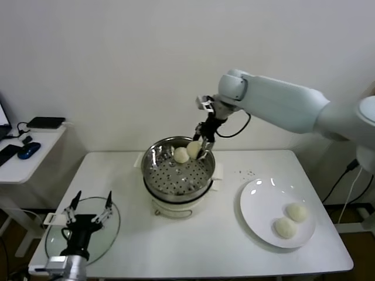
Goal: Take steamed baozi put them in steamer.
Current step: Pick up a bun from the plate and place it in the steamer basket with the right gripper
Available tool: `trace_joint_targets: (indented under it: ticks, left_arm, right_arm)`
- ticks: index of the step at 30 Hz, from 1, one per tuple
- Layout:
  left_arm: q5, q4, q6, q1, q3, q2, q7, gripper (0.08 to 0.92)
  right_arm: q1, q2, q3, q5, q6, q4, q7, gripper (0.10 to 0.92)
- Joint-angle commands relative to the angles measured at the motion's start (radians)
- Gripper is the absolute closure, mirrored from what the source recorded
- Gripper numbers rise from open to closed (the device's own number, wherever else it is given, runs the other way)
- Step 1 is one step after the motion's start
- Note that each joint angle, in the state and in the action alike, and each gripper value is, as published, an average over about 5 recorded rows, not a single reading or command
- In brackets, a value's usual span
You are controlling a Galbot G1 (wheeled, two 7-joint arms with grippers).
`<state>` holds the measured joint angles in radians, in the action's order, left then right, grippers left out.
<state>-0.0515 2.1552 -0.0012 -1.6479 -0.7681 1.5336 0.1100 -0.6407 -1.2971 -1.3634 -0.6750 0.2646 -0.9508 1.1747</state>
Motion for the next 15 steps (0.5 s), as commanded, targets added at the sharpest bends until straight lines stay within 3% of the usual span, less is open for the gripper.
trace_joint_targets:
  ticks: [1,15]
  left_arm:
    - [0.002,-0.004,0.0,0.005,-0.006,-0.001,-0.001,0.177]
    - [-0.004,-0.015,-0.002,0.002,-0.011,-0.002,-0.001,0.177]
  right_arm:
    - [0.112,-0.171,0.042,0.025,0.011,0.125,-0.011,0.38]
    - [0.196,-0.266,0.097,0.088,-0.007,0.253,-0.008,0.38]
